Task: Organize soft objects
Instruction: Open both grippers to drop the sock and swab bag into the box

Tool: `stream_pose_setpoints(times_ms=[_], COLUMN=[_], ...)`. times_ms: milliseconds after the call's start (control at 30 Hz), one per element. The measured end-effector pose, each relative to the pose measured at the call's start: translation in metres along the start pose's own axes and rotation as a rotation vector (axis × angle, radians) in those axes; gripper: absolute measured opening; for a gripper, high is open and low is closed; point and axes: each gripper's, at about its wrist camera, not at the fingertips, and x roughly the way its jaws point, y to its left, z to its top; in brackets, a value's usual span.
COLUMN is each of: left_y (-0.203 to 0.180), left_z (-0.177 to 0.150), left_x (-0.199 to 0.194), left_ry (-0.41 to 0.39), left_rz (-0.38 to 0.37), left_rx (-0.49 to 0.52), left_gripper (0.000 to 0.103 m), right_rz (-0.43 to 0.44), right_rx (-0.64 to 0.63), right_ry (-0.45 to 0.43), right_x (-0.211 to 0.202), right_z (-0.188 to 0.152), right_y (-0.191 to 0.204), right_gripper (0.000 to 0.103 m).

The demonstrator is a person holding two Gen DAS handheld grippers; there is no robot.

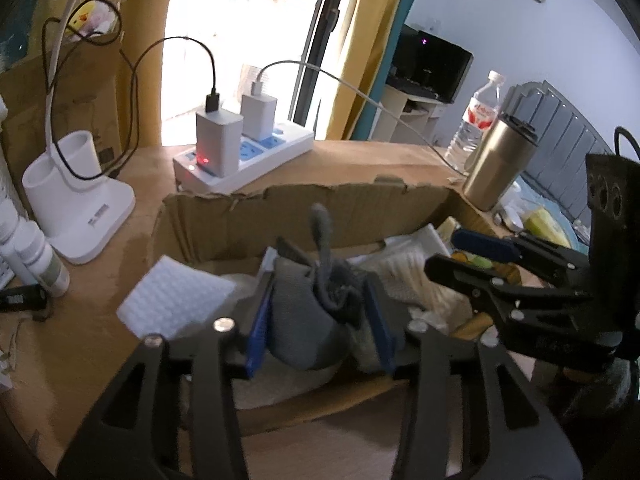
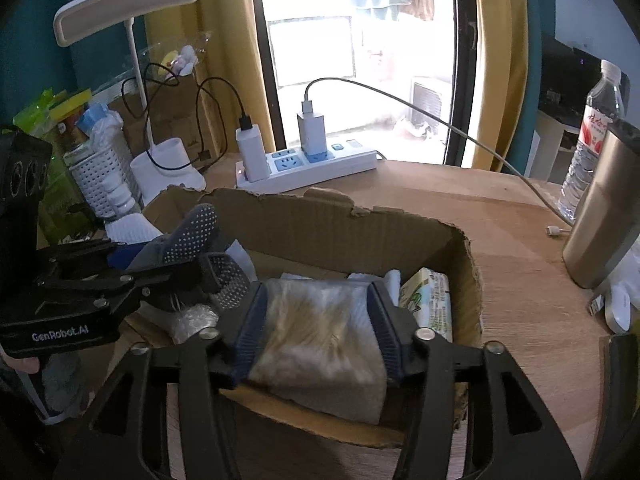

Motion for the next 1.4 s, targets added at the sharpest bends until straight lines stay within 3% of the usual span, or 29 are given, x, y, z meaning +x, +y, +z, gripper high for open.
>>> stream_pose_setpoints(times_ms=[200, 333, 600, 1400], left_y=[-0.001, -0.002, -0.008, -0.038], left_z=[0.0, 0.001, 0.0, -0.011], left_x=[-0.006, -0.013, -0.026, -0.075], left_ry=[-0.006, -0.02, -0.041, -0.124], left_rz=[0.0, -0.004, -0.002, -0.001], left_rx=[-0.01, -0.014, -0.003, 0.042], left_gripper=[0.055, 0.066, 0.067, 0.068], right_rz=[-0.013, -0.017, -0.034, -0.056], right_rx=[0.007, 0.009, 0.006, 0.019], right_ry=[-0.011, -0.02, -0.043, -0.103], right_x=[-0.004, -0.009, -0.02, -0.071], right_z=[0.0, -0.001, -0.003, -0.023], right_y=[-0.001, 0.0, 0.0, 0.003], right_gripper=[0.058, 0.059, 0.066, 0.067])
